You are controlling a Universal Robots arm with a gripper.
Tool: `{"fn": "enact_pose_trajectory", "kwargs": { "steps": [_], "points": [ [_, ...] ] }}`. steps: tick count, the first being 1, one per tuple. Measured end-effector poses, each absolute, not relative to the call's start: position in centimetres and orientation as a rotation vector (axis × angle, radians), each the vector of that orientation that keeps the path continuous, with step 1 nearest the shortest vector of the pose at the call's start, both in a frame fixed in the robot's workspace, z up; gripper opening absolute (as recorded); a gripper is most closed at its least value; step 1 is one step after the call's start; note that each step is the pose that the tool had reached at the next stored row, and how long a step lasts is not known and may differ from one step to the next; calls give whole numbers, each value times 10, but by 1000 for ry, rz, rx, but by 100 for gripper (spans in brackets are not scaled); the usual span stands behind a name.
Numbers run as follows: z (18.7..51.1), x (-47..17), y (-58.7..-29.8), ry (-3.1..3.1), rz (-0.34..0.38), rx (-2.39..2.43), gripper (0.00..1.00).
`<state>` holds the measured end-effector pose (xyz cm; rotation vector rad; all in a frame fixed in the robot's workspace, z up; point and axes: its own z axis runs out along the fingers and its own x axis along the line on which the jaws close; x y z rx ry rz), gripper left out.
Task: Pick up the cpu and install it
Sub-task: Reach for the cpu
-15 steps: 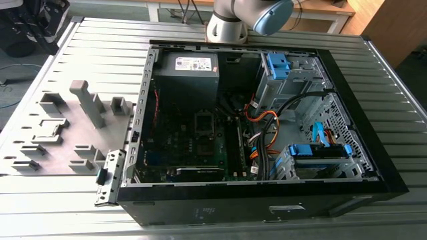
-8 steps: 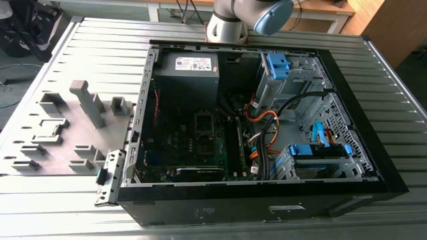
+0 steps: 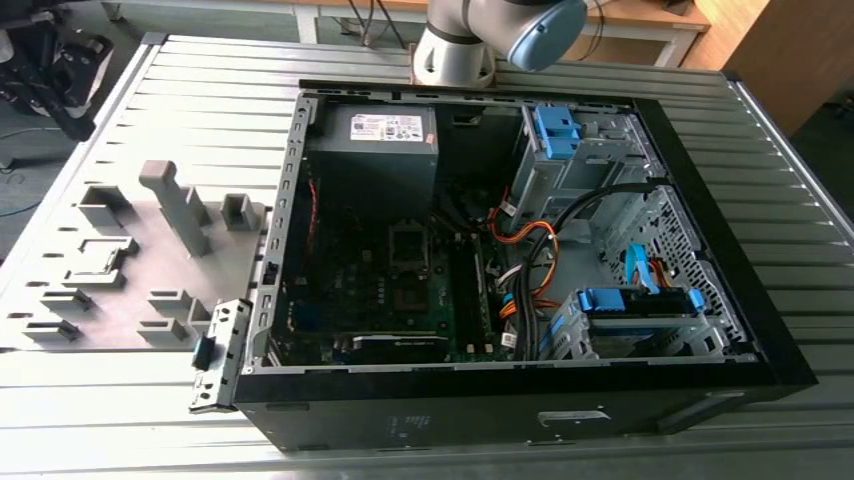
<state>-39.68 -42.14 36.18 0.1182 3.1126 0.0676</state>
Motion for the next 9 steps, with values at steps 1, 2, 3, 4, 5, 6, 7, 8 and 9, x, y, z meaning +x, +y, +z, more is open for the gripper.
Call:
{"fn": "enact_pose_trajectory", "kwargs": {
  "steps": [1,2,3,4,5,6,7,8,9],
  "points": [
    [360,-398,-422,3113,68,118,11],
    [358,-399,-423,3113,68,118,11],
    [356,-399,-423,3114,68,118,11],
    [355,-400,-424,3114,67,118,11],
    [353,-401,-424,3115,68,118,11],
    [351,-401,-425,3115,68,118,11],
    [350,-402,-425,3116,67,118,11],
    [349,-402,-425,3116,67,118,11],
    [349,-402,-425,3117,67,118,11]
  ]
}}
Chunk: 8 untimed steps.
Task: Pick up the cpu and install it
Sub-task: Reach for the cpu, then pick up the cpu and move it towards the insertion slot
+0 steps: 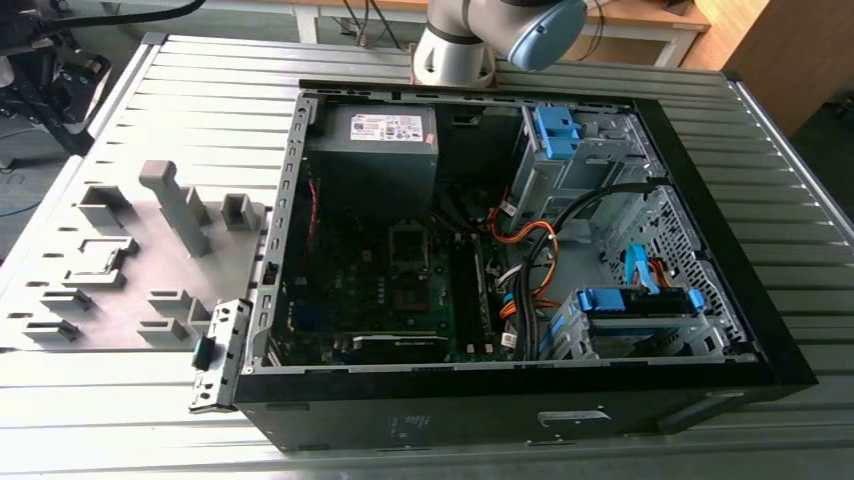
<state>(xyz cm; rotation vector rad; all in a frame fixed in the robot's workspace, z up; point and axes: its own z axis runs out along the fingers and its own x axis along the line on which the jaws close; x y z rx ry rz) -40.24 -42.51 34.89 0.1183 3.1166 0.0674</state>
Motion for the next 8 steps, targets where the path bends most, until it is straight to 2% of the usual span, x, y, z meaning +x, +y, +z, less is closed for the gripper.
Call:
{"fn": "enact_pose_trajectory", "kwargs": {
  "steps": [8],
  "points": [
    [348,-403,-425,3117,68,118,11]
  ]
}}
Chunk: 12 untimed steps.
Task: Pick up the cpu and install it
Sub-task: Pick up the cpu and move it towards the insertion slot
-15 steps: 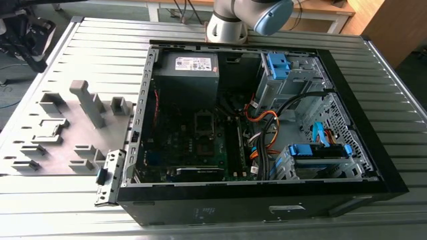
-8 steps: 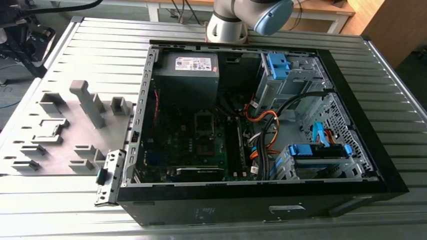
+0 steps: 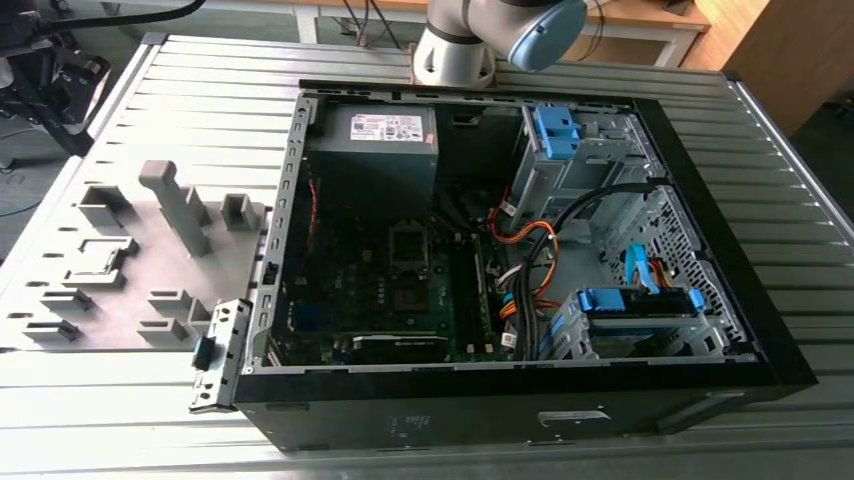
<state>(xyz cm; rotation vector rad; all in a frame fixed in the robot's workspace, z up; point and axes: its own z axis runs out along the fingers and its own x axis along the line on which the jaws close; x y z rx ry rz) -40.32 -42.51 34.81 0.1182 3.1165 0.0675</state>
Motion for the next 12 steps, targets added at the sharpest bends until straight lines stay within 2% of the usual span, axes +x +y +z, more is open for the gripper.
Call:
{"fn": "enact_pose_trajectory", "kwargs": {
  "steps": [12],
  "points": [
    [348,-404,-425,3117,68,118,11]
  ]
}}
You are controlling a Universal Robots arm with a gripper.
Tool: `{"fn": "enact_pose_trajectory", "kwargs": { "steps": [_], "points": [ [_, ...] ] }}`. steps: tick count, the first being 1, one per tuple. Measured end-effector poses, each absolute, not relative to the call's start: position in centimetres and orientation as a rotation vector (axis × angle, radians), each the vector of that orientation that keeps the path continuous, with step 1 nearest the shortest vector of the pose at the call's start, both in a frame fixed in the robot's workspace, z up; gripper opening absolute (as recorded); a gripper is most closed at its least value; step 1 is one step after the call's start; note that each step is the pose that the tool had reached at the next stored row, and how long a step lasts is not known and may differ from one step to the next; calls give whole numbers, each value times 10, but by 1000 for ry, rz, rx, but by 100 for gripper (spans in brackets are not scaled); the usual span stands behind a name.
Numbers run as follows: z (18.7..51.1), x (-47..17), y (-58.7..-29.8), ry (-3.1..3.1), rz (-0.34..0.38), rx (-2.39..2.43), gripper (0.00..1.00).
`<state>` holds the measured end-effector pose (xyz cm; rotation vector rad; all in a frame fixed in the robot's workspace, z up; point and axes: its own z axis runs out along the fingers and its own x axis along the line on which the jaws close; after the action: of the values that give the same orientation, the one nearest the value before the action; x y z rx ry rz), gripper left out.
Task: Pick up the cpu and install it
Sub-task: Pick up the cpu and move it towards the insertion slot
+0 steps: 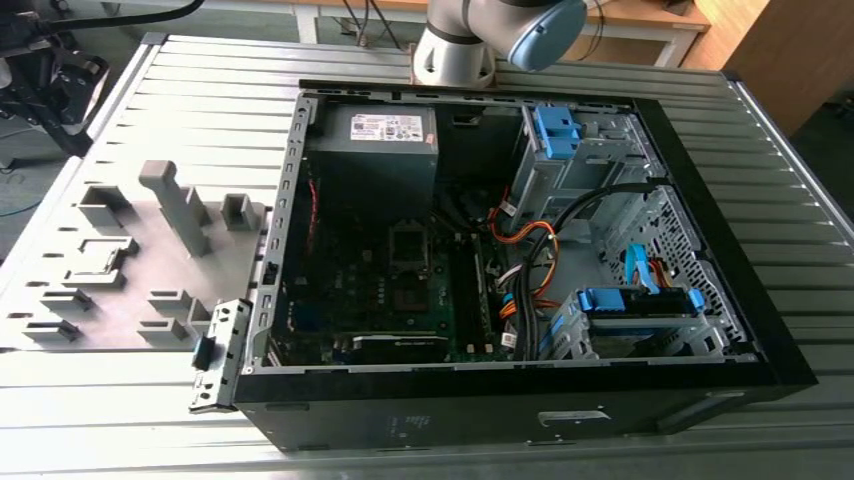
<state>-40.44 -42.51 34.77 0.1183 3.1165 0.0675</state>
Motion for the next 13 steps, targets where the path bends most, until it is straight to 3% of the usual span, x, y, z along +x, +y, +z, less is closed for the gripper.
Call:
{"fn": "enact_pose_trajectory", "kwargs": {
  "steps": [13],
  "points": [
    [345,-409,-425,3116,68,118,11]
  ]
}}
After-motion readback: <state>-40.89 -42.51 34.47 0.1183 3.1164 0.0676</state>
